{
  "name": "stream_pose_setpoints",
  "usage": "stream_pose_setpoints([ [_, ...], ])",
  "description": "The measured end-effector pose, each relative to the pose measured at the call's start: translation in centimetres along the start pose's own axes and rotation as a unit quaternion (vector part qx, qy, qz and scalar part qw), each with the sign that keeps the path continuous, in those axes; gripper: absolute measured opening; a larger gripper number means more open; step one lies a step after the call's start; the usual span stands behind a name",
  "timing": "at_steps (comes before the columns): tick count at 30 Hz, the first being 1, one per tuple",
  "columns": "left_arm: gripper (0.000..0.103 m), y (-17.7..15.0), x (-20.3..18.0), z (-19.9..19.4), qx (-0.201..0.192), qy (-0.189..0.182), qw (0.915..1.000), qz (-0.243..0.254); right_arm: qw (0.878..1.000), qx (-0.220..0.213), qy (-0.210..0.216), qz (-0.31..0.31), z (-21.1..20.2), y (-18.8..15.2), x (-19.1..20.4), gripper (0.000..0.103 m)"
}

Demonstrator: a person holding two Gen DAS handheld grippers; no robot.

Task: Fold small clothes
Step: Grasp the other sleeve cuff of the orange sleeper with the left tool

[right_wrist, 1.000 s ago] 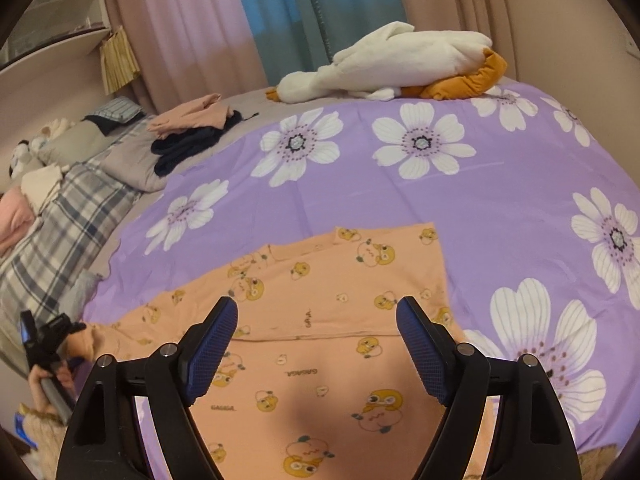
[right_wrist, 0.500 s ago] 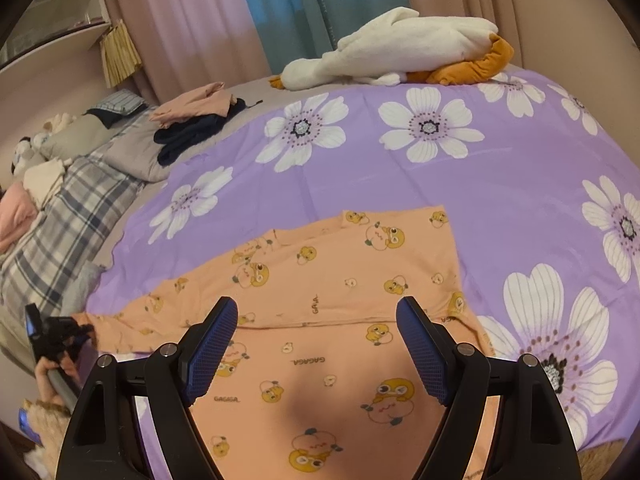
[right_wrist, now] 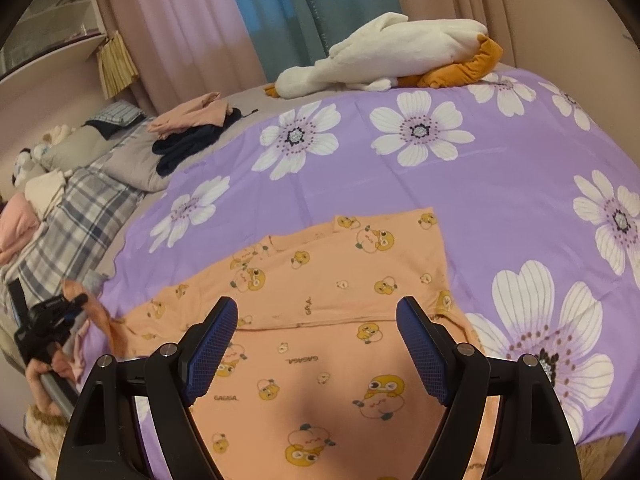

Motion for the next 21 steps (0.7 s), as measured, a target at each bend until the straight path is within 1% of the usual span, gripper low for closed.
stream_pose_setpoints([
  [2, 0.007, -0.9, -1.7, 0.8, 0.014, -0.017, 0.9995, 0.023, 1.000, 0.001, -0.003, 0.004, 0.1, 0.0, -0.2, 0.081],
  [3, 0.007, -1.7, -2.8, 1.5, 0.026, -0.026, 0.9986, 0.039, 1.000, 0.001, -0.004, 0.005, 0.1, 0.0, -0.2, 0.081],
  [5, 0.007, -3.0, -4.2, 2.6, 0.052, -0.047, 0.9961, 0.054, 1.000, 0.005, -0.003, 0.005, 0.3, -0.2, -0.2, 0.081],
  [7, 0.007, -4.6, -5.5, 4.1, 0.089, -0.071, 0.9914, 0.065, 1.000, 0.008, -0.005, 0.004, 0.5, -0.3, -0.2, 0.081],
  [9, 0.007, -6.0, -6.5, 5.1, 0.109, -0.084, 0.9872, 0.080, 1.000, 0.012, -0.005, 0.001, 0.7, -0.5, 0.0, 0.081],
  [11, 0.007, -7.4, -7.5, 5.9, 0.126, -0.087, 0.9829, 0.103, 1.000, 0.014, -0.004, -0.001, 0.9, -0.6, 0.1, 0.081],
  [12, 0.007, -8.4, -7.9, 6.5, 0.140, -0.095, 0.9792, 0.112, 1.000, 0.016, -0.005, -0.002, 1.0, -0.6, 0.1, 0.081],
  [15, 0.007, -10.4, -7.9, 8.1, 0.184, -0.112, 0.9709, 0.104, 1.000, 0.019, -0.008, -0.002, 1.2, -0.7, 0.0, 0.081],
  [18, 0.007, -12.1, -8.1, 9.3, 0.202, -0.098, 0.9671, 0.119, 1.000, 0.024, -0.010, 0.003, 1.5, -0.8, -0.3, 0.081],
  [21, 0.008, -13.1, -7.8, 10.4, 0.225, -0.093, 0.9634, 0.112, 0.999, 0.029, -0.012, 0.005, 1.8, -0.9, -0.5, 0.081],
])
Point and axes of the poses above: each gripper's, at about its wrist camera, not at the fingertips, and z roughly the way its jaws point, x to its left, y to its top, the point moved 2 cm from there along z, roughly the way its jaws point, and after that the axes turned 14 degrees about -y, right-handed, at the moved point
